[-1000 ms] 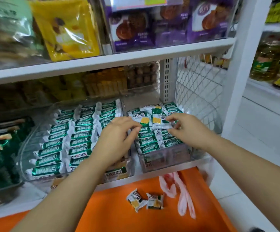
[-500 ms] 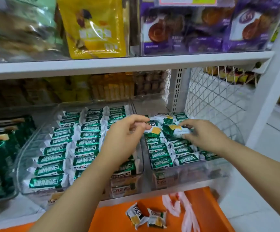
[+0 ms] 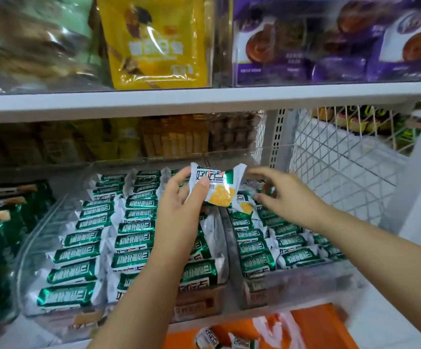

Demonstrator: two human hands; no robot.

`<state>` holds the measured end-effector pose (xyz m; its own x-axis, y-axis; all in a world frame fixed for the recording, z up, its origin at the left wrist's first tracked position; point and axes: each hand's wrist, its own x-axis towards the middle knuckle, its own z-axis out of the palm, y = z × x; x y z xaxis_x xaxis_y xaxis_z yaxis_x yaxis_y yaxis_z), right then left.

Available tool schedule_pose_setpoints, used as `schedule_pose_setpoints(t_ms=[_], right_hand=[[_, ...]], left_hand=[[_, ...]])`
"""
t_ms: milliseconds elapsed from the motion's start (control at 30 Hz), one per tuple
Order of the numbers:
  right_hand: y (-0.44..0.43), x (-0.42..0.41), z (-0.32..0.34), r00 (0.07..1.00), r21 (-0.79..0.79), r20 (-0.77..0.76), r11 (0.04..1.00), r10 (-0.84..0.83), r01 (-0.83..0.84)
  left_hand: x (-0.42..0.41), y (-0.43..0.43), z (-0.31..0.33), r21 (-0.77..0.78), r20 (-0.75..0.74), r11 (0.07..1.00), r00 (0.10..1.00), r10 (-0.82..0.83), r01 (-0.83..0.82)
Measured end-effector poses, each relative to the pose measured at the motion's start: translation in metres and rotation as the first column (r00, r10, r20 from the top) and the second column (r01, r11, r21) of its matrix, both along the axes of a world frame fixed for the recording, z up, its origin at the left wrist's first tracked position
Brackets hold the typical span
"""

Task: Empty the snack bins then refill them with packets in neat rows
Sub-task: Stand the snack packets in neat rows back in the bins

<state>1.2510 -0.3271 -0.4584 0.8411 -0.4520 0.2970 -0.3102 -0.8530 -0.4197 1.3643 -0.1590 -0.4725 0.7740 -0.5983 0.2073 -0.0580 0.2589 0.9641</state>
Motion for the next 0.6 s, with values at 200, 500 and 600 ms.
schedule_pose_setpoints(t_ms=[200,500,600], right_hand=[[-0.011,0.04,-0.015,0.945,0.108,-0.325,0.994,0.045,-0.01],[0.001,0.02,-0.012,0.956,0.078,-0.292,0.996,-0.019,0.044],[0.007,-0.006,0.004,0.994,0.186,-0.09,0.979,-0.068,0.084]], left_hand=[[0.005,-0.001,-0.004,-0.019,-0.032,0.999,0.999,0.043,-0.043],[0.003,0.0,-0.002,-0.015,0.055,0.997,0.996,0.077,-0.076],[0.002,0.0,0.0,0.018,0.115,0.996,0.99,0.086,-0.088]])
